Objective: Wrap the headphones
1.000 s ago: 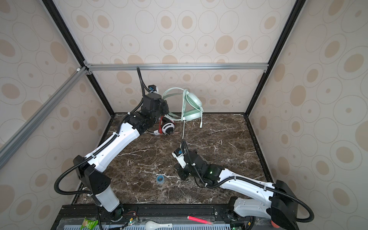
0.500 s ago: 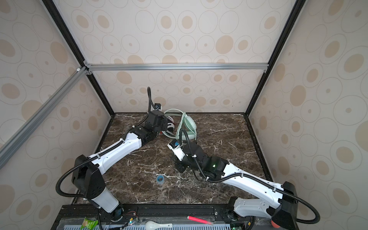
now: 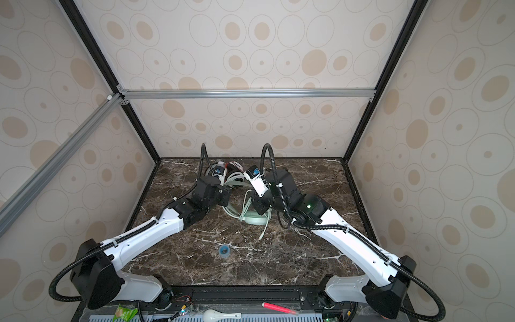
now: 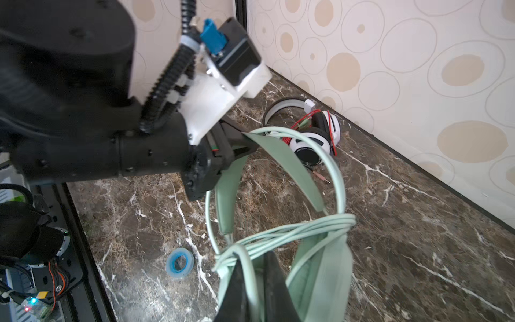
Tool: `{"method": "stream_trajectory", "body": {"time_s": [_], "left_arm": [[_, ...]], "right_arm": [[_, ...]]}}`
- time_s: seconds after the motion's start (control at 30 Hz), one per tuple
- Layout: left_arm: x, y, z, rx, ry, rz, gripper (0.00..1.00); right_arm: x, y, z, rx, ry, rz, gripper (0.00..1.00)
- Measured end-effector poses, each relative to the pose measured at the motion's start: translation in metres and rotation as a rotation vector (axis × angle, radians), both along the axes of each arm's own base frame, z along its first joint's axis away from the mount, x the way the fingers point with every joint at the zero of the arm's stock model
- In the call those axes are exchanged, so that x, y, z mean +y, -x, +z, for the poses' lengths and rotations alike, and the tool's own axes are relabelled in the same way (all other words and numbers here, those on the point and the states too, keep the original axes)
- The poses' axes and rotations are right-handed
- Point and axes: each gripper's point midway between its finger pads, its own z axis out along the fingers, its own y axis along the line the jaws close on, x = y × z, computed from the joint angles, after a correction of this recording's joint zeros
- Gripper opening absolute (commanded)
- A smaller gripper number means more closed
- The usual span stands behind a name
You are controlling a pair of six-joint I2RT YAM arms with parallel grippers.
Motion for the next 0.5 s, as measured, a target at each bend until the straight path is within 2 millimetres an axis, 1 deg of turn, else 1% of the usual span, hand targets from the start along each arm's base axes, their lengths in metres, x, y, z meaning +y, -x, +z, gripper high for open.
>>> {"method": "stream_trajectory", "body": {"time_s": [0.13, 0.3, 0.43, 0.5], "left_arm": [[-0.002, 0.013, 0.003, -0.002, 0.013, -0.057, 0.00], [-0.008, 0.023, 0.011, -0.017, 0.021, -0.131, 0.00], [-0.014, 0.029, 0.018, -0.026, 0.040, -0.183, 0.00], [-0.017, 0.032, 0.020, -0.024, 0.052, -0.208, 0.00]], "right_arm": [[-0.012, -0.008, -0.011, 0.033, 0.063, -0.027, 0.00], [-0.036, -0.021, -0.022, 0.083, 0.110, -0.097, 0.00], [-0.051, -0.026, -0.032, 0.125, 0.134, -0.134, 0.00], [-0.055, -0.028, -0.035, 0.138, 0.139, -0.144, 0.00]]}}
